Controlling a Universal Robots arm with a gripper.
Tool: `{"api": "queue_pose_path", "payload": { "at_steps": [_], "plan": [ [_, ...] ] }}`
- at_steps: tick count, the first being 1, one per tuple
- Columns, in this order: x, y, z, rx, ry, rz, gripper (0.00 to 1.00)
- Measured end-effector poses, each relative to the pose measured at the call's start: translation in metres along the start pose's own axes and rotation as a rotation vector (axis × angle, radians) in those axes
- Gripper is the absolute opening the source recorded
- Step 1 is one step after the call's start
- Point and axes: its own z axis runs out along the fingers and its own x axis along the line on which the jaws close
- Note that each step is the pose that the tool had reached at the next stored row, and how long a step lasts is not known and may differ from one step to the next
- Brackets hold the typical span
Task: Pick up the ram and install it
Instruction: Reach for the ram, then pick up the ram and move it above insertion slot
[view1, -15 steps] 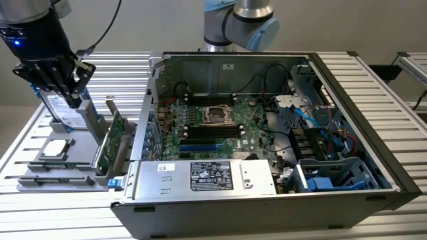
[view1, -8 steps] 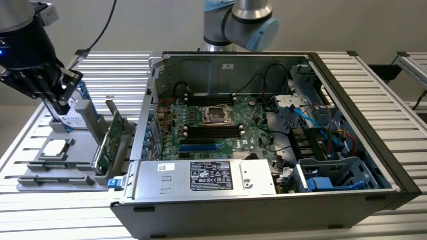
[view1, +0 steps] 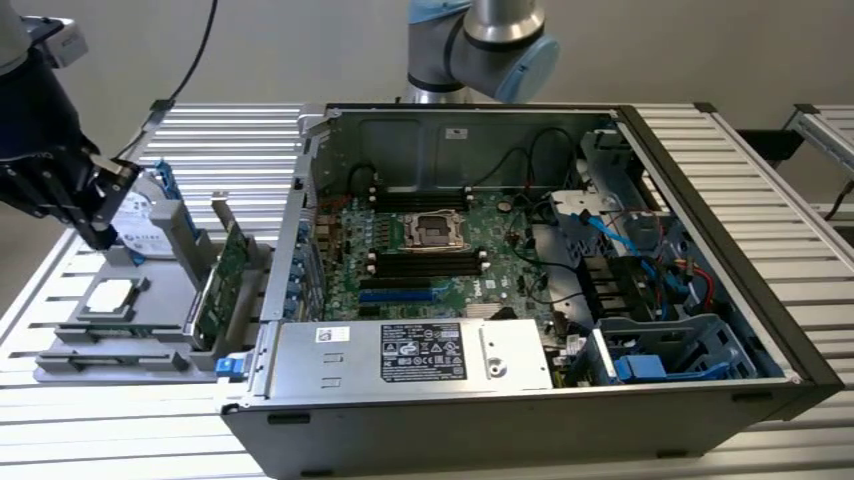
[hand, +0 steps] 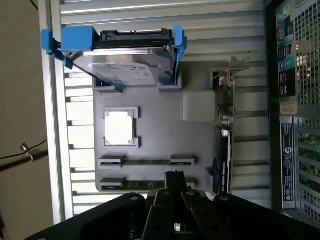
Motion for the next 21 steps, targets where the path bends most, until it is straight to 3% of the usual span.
{"api": "queue_pose_path", "payload": {
  "at_steps": [5, 21],
  "plan": [
    [0.004, -0.0147, -0.0004, -0.0001, -0.0001, 0.0, 0.11],
    [0.004, -0.0149, -0.0002, 0.0, 0.0, 0.0, 0.11]
  ]
}}
